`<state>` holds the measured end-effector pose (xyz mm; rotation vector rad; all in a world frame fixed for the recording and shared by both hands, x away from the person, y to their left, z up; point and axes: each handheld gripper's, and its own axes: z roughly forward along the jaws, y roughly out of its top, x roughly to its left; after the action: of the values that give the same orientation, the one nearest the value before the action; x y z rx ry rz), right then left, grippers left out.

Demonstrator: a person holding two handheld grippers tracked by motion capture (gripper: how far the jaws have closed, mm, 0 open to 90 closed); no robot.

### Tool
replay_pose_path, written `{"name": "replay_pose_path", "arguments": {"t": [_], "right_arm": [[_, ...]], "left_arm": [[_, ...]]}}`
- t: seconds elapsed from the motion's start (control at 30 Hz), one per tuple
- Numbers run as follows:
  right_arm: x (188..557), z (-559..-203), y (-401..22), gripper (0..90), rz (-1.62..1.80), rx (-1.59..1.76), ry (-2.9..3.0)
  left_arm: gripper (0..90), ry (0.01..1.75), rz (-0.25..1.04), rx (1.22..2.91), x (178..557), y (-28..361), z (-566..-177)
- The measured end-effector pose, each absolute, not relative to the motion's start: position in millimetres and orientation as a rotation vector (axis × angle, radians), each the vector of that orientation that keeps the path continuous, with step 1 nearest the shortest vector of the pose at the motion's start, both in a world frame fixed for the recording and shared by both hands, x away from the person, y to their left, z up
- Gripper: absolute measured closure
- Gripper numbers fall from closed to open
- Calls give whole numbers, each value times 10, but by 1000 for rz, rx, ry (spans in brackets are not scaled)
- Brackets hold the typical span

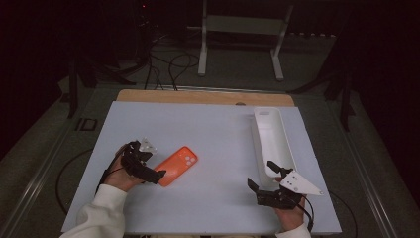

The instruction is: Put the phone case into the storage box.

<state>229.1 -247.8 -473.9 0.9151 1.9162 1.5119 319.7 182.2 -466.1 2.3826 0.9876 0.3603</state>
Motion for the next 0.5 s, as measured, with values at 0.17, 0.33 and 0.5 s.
{"name": "replay_pose_path", "arguments": {"t": [0.17,0.33,0.5], "right_arm": [[2293,-4740,-2477,93,1509,914,1918],[2292,-4741,-2476,93,1510,914,1918],[2293,-4743,-2473,93,1511,915,1917]], "left_arm": [[0,986,348,2408,3214,1787,-4704],[0,980,340,2428,3222,1760,-4730],[0,977,336,2440,3229,1737,-4753]]}}
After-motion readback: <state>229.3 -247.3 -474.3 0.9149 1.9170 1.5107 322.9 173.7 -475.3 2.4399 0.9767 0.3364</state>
